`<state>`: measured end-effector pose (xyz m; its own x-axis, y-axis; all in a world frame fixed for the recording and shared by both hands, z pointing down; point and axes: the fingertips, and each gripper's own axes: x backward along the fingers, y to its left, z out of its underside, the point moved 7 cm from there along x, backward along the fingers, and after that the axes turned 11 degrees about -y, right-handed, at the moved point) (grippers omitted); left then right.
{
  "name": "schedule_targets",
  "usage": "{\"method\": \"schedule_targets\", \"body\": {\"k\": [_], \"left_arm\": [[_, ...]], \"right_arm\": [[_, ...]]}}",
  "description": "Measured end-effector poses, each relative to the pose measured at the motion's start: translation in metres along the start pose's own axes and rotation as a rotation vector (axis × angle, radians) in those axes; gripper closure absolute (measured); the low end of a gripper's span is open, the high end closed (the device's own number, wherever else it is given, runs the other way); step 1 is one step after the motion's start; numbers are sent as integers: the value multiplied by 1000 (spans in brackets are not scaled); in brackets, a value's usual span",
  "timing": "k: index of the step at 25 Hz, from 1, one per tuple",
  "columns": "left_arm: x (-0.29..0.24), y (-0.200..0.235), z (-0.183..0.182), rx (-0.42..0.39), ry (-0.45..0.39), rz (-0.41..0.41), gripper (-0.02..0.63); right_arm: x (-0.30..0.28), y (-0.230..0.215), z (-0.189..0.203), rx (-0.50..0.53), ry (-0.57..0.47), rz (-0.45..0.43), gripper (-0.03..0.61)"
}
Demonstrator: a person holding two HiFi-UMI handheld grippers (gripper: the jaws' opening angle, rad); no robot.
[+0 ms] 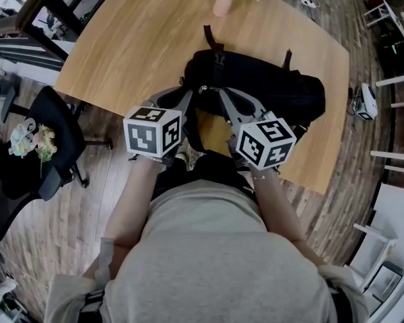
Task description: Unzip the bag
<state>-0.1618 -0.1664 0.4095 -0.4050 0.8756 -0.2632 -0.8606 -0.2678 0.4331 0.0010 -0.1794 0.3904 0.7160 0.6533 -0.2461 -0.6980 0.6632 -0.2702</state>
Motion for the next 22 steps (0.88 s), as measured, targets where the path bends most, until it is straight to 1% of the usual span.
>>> {"method": "schedule_targets", "body": {"k": [6,8,14,20,22], "left_arm": [[1,1,1,1,-6,4,558],[1,1,0,-1,-6,8,558],[4,5,-1,-9,-18,-2,560],[5,9,-3,-22,-27,-22,563],[6,11,-3,-23,-23,-25,565]], "right_arm": [[8,-6,5,-90,-19,34,568],[11,-9,6,-106,-26,50,568],[23,-23,5,-113,-63,138,568],[33,-30,0,-58,-78,206,566],[38,-35,-2,-55,-82,229,566]]}}
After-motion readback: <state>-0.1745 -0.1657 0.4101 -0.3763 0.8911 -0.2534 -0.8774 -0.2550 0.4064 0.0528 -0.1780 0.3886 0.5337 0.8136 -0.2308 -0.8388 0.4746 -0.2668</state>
